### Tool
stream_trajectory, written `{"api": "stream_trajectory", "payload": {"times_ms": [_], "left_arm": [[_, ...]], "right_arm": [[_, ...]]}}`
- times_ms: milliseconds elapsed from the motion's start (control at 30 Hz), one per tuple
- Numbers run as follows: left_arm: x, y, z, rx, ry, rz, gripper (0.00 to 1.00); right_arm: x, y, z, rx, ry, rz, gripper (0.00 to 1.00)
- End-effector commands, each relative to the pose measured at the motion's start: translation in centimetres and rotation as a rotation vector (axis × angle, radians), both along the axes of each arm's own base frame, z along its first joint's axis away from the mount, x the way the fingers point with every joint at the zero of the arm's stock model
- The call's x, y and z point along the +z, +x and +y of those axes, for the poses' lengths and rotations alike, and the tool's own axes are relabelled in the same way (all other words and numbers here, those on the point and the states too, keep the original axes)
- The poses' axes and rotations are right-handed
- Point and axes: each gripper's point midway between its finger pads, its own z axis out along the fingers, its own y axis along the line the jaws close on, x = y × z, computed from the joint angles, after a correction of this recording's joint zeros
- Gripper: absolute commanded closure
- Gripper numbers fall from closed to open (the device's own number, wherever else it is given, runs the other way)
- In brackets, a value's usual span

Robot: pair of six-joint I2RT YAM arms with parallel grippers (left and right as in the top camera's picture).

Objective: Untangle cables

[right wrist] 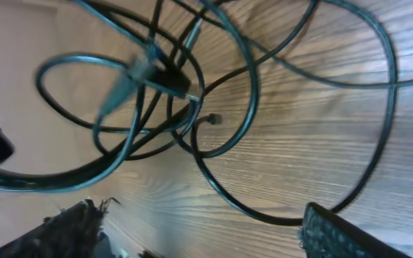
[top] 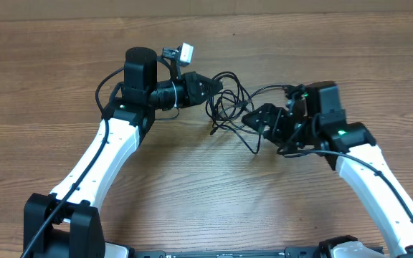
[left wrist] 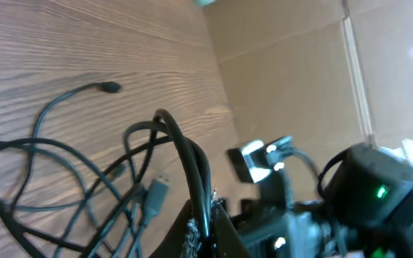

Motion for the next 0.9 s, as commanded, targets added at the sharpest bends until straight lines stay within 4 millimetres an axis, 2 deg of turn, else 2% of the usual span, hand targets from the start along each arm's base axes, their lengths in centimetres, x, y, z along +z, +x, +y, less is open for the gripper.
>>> {"api": "stream_trajectory", "payload": {"times_ms": [0,33,100,233,333,400,500,667,767,800,867], "left_arm": [[3.2,-1.8,-1.8,-0.064,-0.110,0.070,0.96],[4.4,-2.3,-2.7,-0.099,-0.148,0.050,0.96],[5.9,-2.8,-3.4,-0.140,-0.191,0.018,0.96],[10.3,-4.0,-3.6,-0.234,-0.296,-0.106,0.96],[13.2,-4.9,-2.5,-0.284,-0.356,-0.194,0.96],[14.2,-5.0,-1.5,-0.292,-0.364,-0.265,0.96],[14.2,-3.9,0.9,-0.263,-0.345,-0.300,0.96],[13.8,-2.7,3.9,-0.228,-0.310,-0.322,0.93],[13.5,-2.8,4.4,-0.246,-0.280,-0.405,0.79],[13.3,-3.1,4.3,-0.266,-0.269,-0.431,0.73],[12.5,-3.7,3.6,-0.313,-0.253,-0.446,0.69]], "right_arm": [[1.4,1.5,0.6,-0.117,-0.002,-0.023,0.07],[2.0,2.0,1.8,-0.102,0.000,-0.079,0.07],[1.6,2.5,1.8,-0.130,-0.049,-0.107,0.07],[-1.6,3.0,-1.5,-0.321,-0.243,-0.044,0.02],[-3.4,3.2,-3.7,-0.398,-0.342,-0.009,0.02],[-4.2,3.2,-5.4,-0.444,-0.415,0.005,0.02],[-4.9,2.8,-8.2,-0.507,-0.508,0.032,0.02],[-5.7,1.9,-11.3,-0.558,-0.567,0.104,0.02],[-6.2,1.1,-12.7,-0.581,-0.578,0.162,0.00],[-6.3,0.8,-12.7,-0.563,-0.571,0.177,0.00],[-6.5,0.5,-11.8,-0.466,-0.541,0.187,0.00]]}}
